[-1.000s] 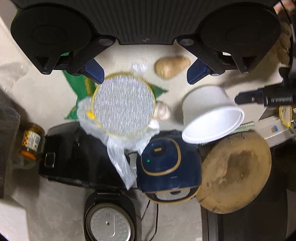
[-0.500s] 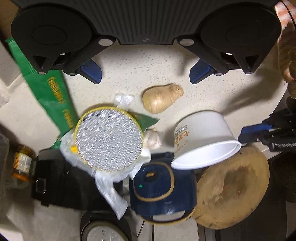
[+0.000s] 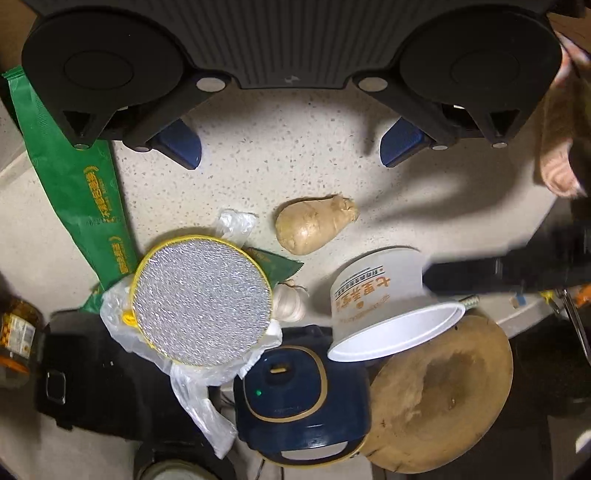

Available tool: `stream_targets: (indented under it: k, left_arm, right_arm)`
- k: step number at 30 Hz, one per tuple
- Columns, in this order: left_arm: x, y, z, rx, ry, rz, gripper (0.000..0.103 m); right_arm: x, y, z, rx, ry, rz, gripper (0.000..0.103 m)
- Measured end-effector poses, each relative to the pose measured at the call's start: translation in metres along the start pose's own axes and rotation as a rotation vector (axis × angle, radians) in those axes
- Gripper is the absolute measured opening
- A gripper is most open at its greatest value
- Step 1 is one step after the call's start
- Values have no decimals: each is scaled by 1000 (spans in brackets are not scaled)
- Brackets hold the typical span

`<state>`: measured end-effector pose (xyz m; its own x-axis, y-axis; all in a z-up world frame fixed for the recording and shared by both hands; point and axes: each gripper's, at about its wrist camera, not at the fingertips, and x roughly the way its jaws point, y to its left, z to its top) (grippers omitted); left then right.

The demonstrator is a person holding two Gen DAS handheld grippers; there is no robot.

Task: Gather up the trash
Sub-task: 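Lower the left gripper onto the ginger root and close on it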

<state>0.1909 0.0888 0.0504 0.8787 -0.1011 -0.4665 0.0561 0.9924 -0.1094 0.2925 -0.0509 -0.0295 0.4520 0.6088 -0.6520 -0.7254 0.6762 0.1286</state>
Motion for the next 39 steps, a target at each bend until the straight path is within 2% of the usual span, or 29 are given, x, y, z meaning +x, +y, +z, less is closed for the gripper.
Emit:
stream_targets:
  k: [3, 6, 10, 13, 16, 19, 21, 24, 29, 33, 36, 39]
  left_arm:
    - [13, -9, 1, 30, 55, 54, 22]
    - [25, -16, 3, 52, 87, 90, 22]
    - [39, -21, 3, 97, 120, 127, 22]
    - [47, -27, 4, 134, 118, 147, 22]
    - [55, -32, 3, 173, 128, 135, 22]
    - [66, -39, 2, 208, 157, 125, 23]
    - [72, -44, 0, 234, 164, 122, 25]
    - [75, -50, -1, 259, 165, 116, 35]
    - [75, -52, 2, 240, 208, 50, 36]
    - [77, -50, 5, 242, 150, 182, 34]
    - [87, -44, 5, 245, 165, 205, 35]
    - [97, -43, 2, 273, 180, 207, 40]
  right_arm:
    - [-3, -10, 0, 48, -16, 13, 103]
    - [-5, -12, 0, 12, -5, 68, 103]
    - [-24, -23, -14, 75, -92, 58, 102]
    - [-43, -28, -27, 67, -191, -75, 102]
    - [-64, -37, -38, 76, -295, -217, 102]
    - [-81, -50, -44, 92, -353, -326, 102]
    - [-88, -57, -47, 107, -369, -332, 102]
    - [-93, -61, -54, 120, -368, -320, 102]
    - [-94, -61, -63, 127, -356, -292, 102]
    - [-97, -56, -66, 116, -364, -288, 102]
    - [-99, -52, -69, 100, -366, -292, 102]
    - [-100, -51, -73, 86, -357, -298, 102]
